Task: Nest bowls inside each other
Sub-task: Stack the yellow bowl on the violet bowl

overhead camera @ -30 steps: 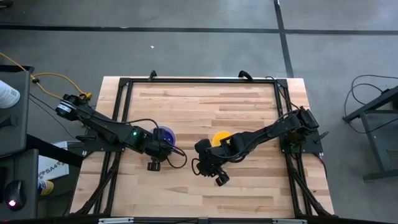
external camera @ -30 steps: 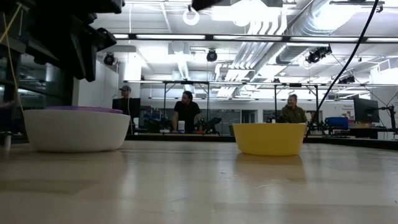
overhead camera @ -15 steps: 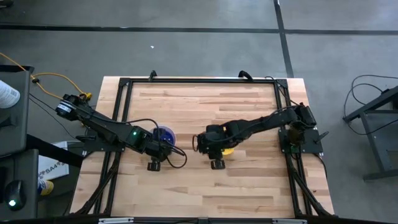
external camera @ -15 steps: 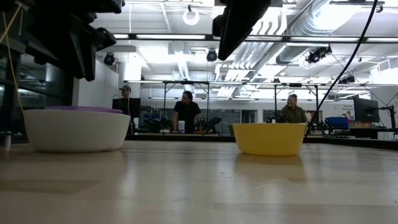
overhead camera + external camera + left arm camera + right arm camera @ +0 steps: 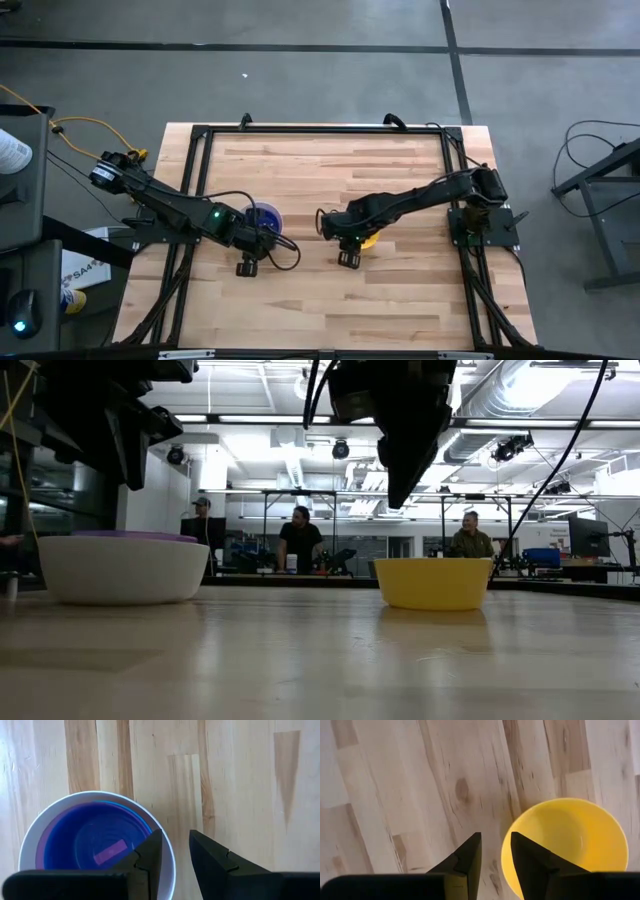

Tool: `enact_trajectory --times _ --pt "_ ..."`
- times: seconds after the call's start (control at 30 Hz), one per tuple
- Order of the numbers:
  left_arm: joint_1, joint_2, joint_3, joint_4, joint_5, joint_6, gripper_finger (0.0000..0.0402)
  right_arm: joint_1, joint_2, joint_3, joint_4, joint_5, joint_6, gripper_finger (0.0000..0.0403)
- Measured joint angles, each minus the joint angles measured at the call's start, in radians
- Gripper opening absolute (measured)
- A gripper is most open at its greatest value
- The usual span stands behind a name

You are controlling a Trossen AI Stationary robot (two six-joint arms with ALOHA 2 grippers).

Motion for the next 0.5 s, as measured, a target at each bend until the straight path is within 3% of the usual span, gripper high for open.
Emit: enact_trajectory --times 0.33,0.5 --pt "0.000 0.000 0.000 0.000 0.000 0.000 0.0097 0.063 0.000 -0.001 -0.100 0.119 0.028 0.0098" --pt "0.000 0.000 0.000 0.002 0.001 -0.001 0.0097 0.082 0.000 -0.041 -0.064 0.113 0.033 0.0098"
